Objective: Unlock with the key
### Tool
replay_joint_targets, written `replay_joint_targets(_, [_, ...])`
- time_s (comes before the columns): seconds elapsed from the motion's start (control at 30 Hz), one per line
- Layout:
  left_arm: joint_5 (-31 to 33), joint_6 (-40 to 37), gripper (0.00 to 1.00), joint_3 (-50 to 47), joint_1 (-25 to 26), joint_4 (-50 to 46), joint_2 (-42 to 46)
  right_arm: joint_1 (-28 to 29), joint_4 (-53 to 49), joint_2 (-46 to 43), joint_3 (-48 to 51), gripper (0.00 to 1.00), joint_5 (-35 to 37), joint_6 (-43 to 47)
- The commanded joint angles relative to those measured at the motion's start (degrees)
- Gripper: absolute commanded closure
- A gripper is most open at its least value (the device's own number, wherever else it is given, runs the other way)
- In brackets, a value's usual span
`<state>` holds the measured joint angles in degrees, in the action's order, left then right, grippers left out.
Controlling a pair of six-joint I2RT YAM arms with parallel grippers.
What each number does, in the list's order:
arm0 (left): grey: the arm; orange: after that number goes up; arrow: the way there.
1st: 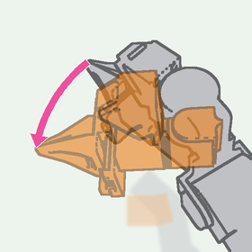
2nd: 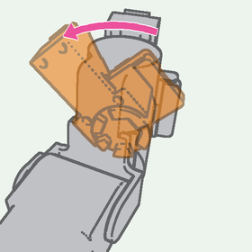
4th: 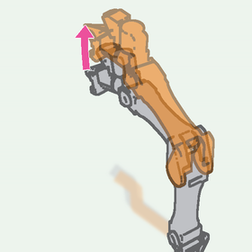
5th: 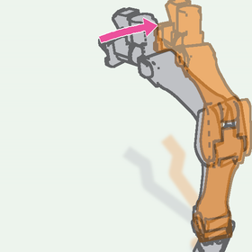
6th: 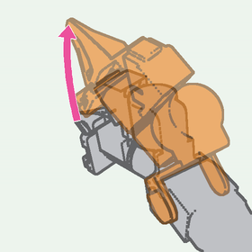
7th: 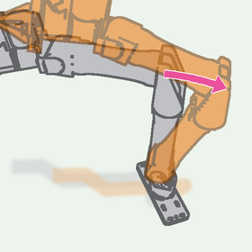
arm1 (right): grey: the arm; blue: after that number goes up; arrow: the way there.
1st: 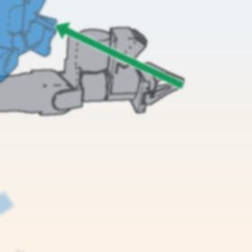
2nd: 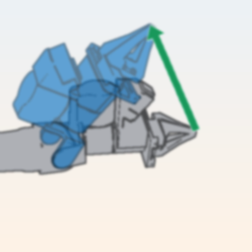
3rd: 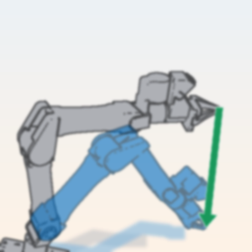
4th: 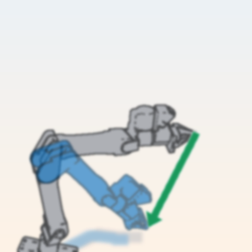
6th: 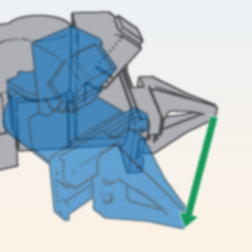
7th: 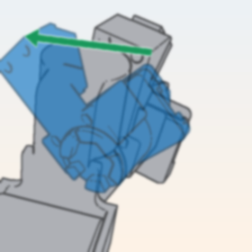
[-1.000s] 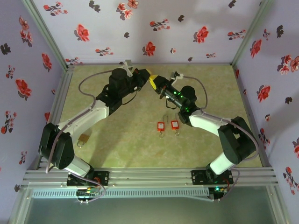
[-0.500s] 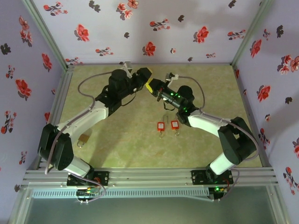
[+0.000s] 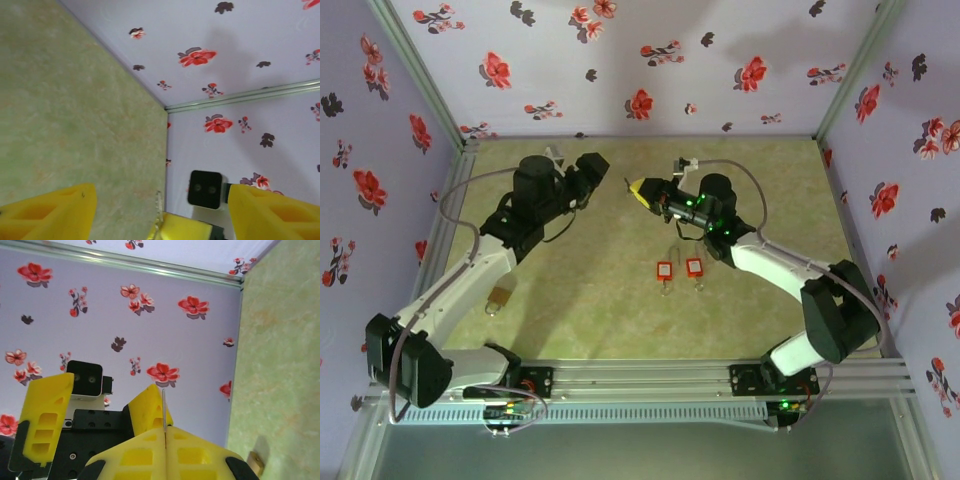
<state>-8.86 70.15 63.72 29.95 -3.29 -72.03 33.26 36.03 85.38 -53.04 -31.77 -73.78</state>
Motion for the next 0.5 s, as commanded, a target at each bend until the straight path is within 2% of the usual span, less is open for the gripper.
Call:
replay_joint_targets(0.0, [-3.2,-1.7,0.30,0.0,-0.6,-5.6,-0.1,-0.3,-6.7,-2.4,-3.4,1.00,-3.8,6.6])
replay_joint_targets(0.17, [-7.4,2.0,0.38,-2.2,0.1,-2.5,-1.3,-0.3,-11.3,-2.3,-5.5,1.00,-6.0,9.7])
replay_joint_targets(0.3, [-10.1,4.7,0.45,-3.5,0.5,4.2,-2.4,-0.1,-10.5,-1.6,-5.7,1.00,-6.9,8.9])
replay_joint_targets(0.47, [-10.9,5.8,0.52,-3.8,1.3,7.9,-3.9,0.3,-7.6,-0.1,-5.7,1.00,-7.9,6.6])
